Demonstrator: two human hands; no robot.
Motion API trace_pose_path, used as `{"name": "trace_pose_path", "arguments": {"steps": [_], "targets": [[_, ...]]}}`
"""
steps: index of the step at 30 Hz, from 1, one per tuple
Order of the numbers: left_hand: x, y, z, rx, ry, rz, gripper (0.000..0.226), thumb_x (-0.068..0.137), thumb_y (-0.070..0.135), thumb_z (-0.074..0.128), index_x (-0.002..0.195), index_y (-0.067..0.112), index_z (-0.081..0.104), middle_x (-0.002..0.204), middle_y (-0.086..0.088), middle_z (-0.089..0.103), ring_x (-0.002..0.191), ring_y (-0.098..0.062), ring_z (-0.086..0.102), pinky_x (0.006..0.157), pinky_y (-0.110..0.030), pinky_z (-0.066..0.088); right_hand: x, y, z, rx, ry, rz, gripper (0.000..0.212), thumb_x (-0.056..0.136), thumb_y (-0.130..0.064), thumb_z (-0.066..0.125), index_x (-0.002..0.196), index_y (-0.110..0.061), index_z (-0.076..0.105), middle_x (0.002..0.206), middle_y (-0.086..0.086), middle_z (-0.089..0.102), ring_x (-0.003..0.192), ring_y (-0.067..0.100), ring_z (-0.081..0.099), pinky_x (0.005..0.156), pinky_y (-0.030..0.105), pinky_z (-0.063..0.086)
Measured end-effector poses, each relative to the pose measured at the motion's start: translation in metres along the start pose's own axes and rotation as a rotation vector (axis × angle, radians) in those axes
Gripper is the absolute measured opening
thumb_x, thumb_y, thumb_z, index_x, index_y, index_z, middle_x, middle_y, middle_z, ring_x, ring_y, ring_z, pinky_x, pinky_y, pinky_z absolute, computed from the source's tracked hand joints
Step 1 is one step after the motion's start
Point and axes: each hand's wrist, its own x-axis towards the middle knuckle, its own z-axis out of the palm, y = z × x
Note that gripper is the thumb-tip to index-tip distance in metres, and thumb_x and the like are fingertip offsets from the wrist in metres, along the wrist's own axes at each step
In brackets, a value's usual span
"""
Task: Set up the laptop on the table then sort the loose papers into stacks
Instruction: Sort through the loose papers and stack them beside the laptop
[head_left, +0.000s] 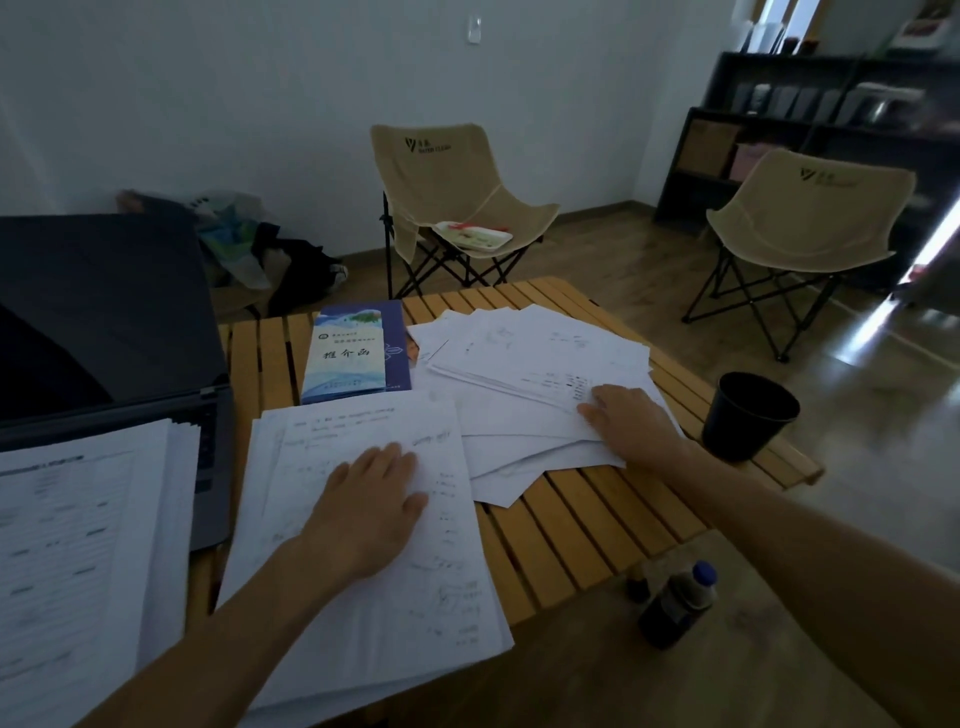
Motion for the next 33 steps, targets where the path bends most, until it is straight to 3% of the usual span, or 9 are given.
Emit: {"name": "trace_pose_path", "arguments": {"steps": [4,7,12,15,18,22,25,29,33], "targets": [[0.002,0.002,0.003,-0.011,0.024,-0.018,0.057,0.103,0.048,0.025,0.154,0.024,0.015,0.163,0.002,0.009,0.15,-0.019,0.009,0.121,-0.04,0.009,0.015,0.005,-0.002,0.283,0.135,0.433,0.064,0.085,-0.046,0.072,0.127,-0.003,0.052,0.124,0.017,0.059,0.111,0.032,0.059,0.091,0.039,0.053],[0.002,0.001,0.006,-0.013,0.026,-0.016,0.057,0.102,0.049,0.023,0.154,0.024,0.013,0.163,0.003,0.008,0.15,-0.018,0.008,0.121,-0.04,0.008,0.028,0.005,-0.008,0.403,0.065,0.586,0.049,0.084,-0.028,0.076,0.117,0.002,0.057,0.112,0.014,0.062,0.104,0.031,0.064,0.076,0.032,0.054],[0.002,0.001,0.007,-0.016,0.03,-0.02,0.058,0.103,0.048,0.023,0.154,0.024,0.012,0.163,0.003,0.006,0.15,-0.018,0.006,0.121,-0.04,0.006,0.038,0.018,-0.007,0.605,0.105,0.661,0.047,0.075,-0.008,0.064,0.121,-0.002,0.06,0.117,0.02,0.063,0.104,0.037,0.063,0.086,0.044,0.056],[0.002,-0.001,0.007,-0.021,0.048,-0.013,0.058,0.102,0.048,0.024,0.154,0.024,0.013,0.163,0.003,0.008,0.15,-0.018,0.007,0.121,-0.04,0.007,0.035,0.013,-0.018,0.76,0.046,0.691,0.029,0.081,-0.007,0.064,0.109,-0.002,0.062,0.101,0.016,0.064,0.078,0.025,0.062,0.069,0.036,0.059],[0.003,-0.001,0.004,-0.047,0.061,-0.008,0.058,0.102,0.048,0.028,0.153,0.023,0.015,0.163,0.002,0.011,0.15,-0.018,0.011,0.121,-0.04,0.009,0.027,-0.013,-0.05,1.236,-0.07,0.721,0.003,0.095,0.004,0.055,0.095,0.001,0.057,0.093,0.018,0.062,0.063,0.013,0.055,0.049,0.016,0.048],[-0.001,-0.004,-0.002,-0.314,0.177,-0.056,0.061,0.099,0.045,0.045,0.151,0.02,0.024,0.158,0.0,0.027,0.144,-0.021,0.028,0.118,-0.04,0.023,0.006,-0.04,-0.12,2.03,-0.173,0.686,0.032,0.096,0.009,0.047,0.128,0.004,0.051,0.095,0.018,0.055,0.066,0.015,0.055,0.045,0.017,0.05],[-0.002,-0.012,-0.024,-0.762,0.225,-0.183,0.049,0.1,0.039,0.048,0.144,0.019,0.038,0.151,-0.005,0.039,0.135,-0.027,0.041,0.111,-0.045,0.033,-0.018,-0.046,-0.156,1.63,-0.472,0.396,0.029,0.096,0.004,0.047,0.121,-0.002,0.06,0.081,0.007,0.059,0.058,0.006,0.047,0.046,0.012,0.041],[-0.011,-0.047,-0.058,-1.786,0.216,-0.404,0.032,0.101,0.032,0.046,0.126,0.013,0.052,0.128,-0.012,0.058,0.113,-0.032,0.059,0.103,-0.05,0.043,-0.039,-0.038,-0.147,1.094,-0.709,0.147,0.011,0.092,-0.008,0.061,0.1,-0.011,0.068,0.089,0.005,0.063,0.071,0.012,0.057,0.061,0.023,0.05],[-0.019,-0.076,-0.059,-1.798,0.334,-0.553,0.049,0.099,0.048,0.042,0.124,0.008,0.053,0.12,-0.012,0.061,0.108,-0.029,0.061,0.099,-0.047,0.046,-0.038,-0.044,-0.097,0.721,-0.746,0.151,0.017,0.098,-0.007,0.053,0.111,-0.003,0.064,0.112,0.012,0.064,0.095,0.022,0.064,0.076,0.03,0.058]]}}
